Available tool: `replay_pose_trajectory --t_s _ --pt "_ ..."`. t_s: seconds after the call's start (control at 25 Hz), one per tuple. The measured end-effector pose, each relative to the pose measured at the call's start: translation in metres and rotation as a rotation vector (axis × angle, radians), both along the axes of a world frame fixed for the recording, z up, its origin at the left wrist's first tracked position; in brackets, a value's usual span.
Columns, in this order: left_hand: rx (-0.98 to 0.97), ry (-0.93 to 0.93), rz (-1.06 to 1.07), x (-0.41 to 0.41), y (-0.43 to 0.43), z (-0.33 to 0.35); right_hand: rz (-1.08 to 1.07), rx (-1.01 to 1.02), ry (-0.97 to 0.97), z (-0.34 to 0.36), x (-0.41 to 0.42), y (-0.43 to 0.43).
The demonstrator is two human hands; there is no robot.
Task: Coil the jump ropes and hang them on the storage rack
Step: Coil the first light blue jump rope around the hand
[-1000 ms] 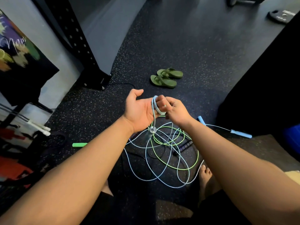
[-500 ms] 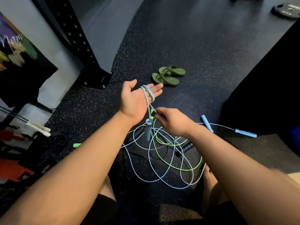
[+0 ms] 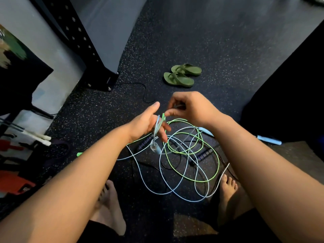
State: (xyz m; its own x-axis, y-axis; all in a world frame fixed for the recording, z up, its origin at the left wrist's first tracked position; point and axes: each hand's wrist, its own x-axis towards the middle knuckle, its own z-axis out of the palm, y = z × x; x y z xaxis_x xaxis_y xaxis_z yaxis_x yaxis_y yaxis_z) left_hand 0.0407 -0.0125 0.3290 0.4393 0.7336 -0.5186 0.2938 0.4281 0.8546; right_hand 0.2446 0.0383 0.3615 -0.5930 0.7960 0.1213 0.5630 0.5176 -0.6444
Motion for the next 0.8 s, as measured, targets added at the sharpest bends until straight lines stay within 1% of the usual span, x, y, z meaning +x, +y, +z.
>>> replay_pose_trajectory --t_s 0.04,0.12,0.24,0.36,0.48,0.6,0.72,0.8 --pt "-0.020 -0.037 -0.006 0.005 0.001 0.007 -0.035 0.002 0.050 -0.001 0.005 0.003" --pt "-0.067 -0.144 0.050 0.014 0.003 0.023 -0.120 0.003 0.074 -0.003 0.013 0.005" --pt "-0.107 -0.288 0.205 0.030 0.004 0.041 -0.203 -0.051 0.012 -0.011 0.021 0.002" --pt "-0.138 -0.496 0.416 0.041 -0.003 0.056 -0.239 -0.118 0.028 -0.018 0.022 -0.008" --pt "-0.159 -0.747 0.596 0.042 -0.013 0.070 -0.194 -0.256 0.073 -0.028 0.019 -0.023" --pt "-0.136 -0.908 0.653 0.031 -0.022 0.079 -0.093 -0.356 -0.005 -0.035 0.007 -0.035" --pt "-0.080 -0.980 0.721 0.017 -0.027 0.072 0.013 -0.396 -0.091 -0.023 -0.013 -0.038" --pt "-0.049 -0.965 0.757 0.008 -0.023 0.065 0.099 -0.303 -0.205 -0.012 -0.024 -0.037"
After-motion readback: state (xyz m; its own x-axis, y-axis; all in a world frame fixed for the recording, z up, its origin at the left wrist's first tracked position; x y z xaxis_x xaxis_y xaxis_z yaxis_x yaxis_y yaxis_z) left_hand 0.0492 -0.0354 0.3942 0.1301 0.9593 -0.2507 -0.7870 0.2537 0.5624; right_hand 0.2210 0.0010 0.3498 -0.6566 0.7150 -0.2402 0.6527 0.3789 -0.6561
